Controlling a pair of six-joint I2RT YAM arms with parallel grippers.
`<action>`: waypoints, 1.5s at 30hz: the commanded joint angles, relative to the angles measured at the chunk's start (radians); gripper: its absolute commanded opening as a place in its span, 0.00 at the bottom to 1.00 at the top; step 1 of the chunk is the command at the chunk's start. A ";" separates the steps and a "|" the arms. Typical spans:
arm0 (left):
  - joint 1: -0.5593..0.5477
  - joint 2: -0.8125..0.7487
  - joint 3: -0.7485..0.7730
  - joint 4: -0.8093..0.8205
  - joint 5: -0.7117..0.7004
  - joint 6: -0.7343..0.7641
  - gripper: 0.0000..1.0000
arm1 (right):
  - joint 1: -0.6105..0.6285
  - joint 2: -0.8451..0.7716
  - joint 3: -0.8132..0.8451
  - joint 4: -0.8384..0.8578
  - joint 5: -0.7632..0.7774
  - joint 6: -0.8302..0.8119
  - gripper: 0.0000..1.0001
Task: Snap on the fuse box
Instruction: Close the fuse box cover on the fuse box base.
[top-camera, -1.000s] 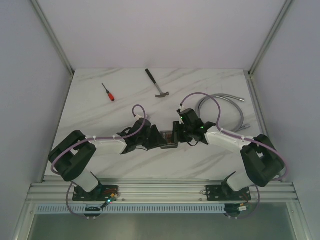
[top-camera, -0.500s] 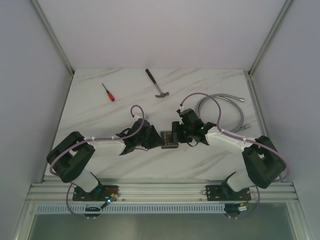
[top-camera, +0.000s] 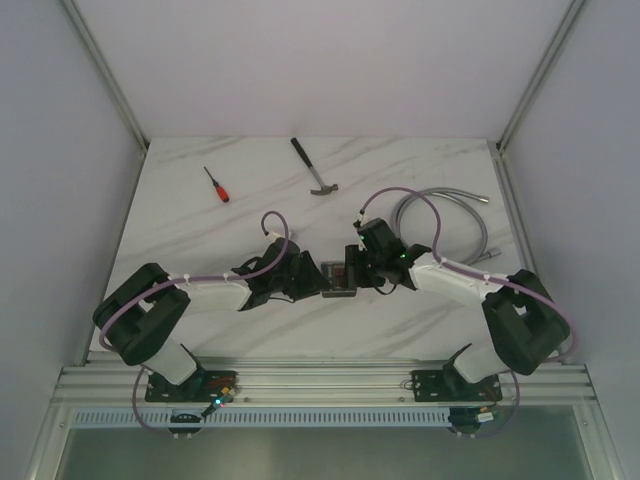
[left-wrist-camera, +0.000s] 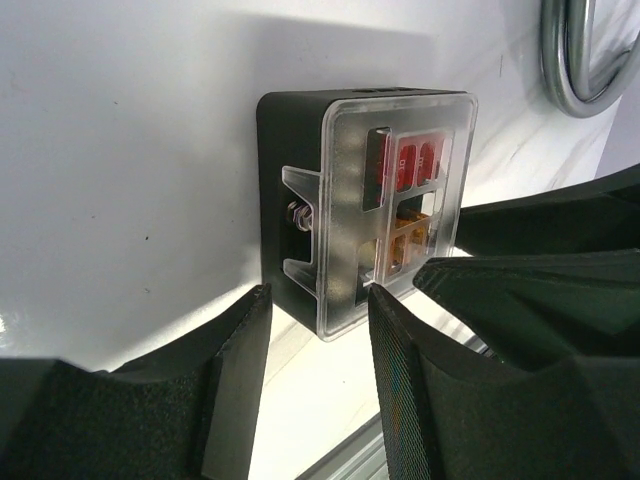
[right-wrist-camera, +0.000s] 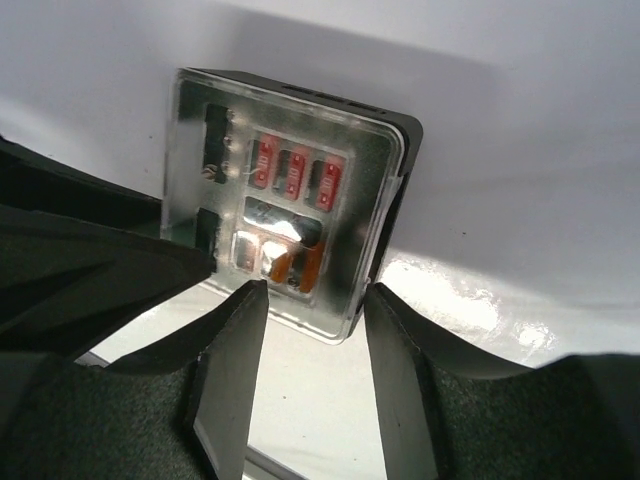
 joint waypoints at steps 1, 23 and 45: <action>-0.001 0.009 -0.004 -0.009 0.014 0.010 0.52 | 0.007 0.040 0.020 -0.030 0.029 0.003 0.48; 0.049 0.067 -0.105 0.025 0.062 -0.035 0.42 | 0.002 0.148 0.027 -0.126 0.000 -0.044 0.34; 0.154 0.039 0.130 -0.054 0.077 0.170 0.63 | -0.161 0.144 0.157 0.065 -0.208 -0.049 0.47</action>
